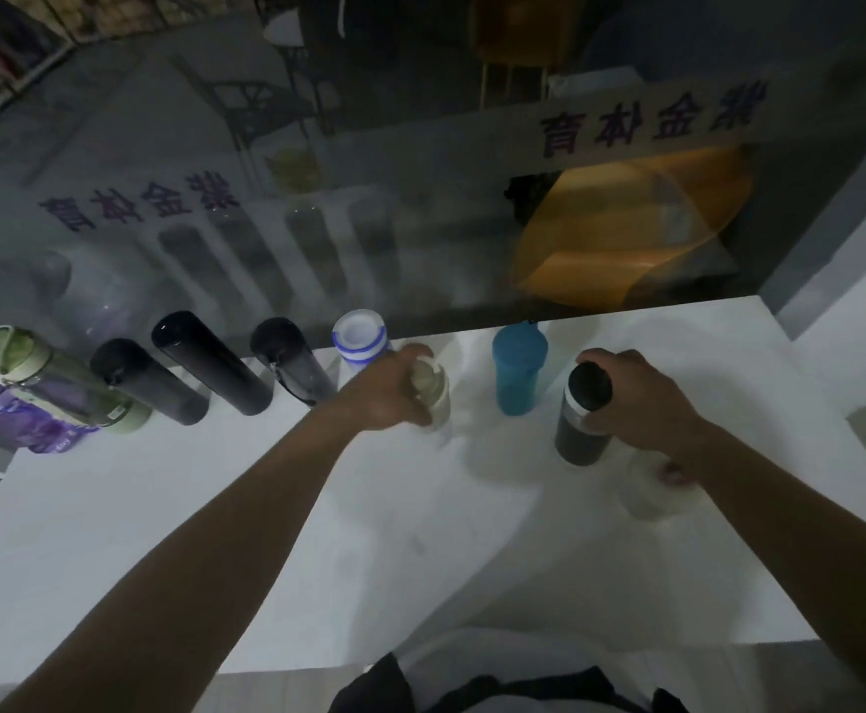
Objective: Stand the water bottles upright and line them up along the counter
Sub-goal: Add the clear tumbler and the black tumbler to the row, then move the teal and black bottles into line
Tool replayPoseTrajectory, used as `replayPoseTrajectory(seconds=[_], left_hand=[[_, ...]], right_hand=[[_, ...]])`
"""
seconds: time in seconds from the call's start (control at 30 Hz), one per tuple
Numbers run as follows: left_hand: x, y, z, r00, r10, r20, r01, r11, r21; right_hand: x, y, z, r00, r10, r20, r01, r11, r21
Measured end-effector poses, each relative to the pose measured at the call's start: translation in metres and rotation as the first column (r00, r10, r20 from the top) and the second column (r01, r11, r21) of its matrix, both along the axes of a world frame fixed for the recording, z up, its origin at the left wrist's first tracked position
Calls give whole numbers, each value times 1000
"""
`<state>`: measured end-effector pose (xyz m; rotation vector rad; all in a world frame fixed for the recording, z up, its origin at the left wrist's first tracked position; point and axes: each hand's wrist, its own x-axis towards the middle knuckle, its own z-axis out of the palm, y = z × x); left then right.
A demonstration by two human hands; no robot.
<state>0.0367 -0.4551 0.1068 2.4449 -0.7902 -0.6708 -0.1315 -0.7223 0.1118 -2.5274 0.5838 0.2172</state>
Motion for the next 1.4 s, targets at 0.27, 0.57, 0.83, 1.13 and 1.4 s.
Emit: replayPoseTrajectory(seconds=[0.27, 0.57, 0.83, 1.13, 1.4], left_hand=[[49, -73, 8, 989, -38, 144, 11, 982, 188], [55, -93, -9, 995, -33, 93, 13, 977, 211], [55, -94, -11, 994, -78, 71, 60, 972, 226], [39, -113, 0, 914, -350, 206, 298, 922, 247], [28, -154, 7, 920, -383, 88, 366, 917, 160]], right_hand=[[10, -9, -18, 997, -68, 24, 71, 990, -123], [2, 2, -30, 980, -148, 130, 162, 981, -106], [5, 2, -31, 982, -144, 124, 157, 982, -108], [1, -15, -28, 994, -42, 103, 47, 998, -48], [1, -15, -30, 992, -32, 121, 39, 998, -58]])
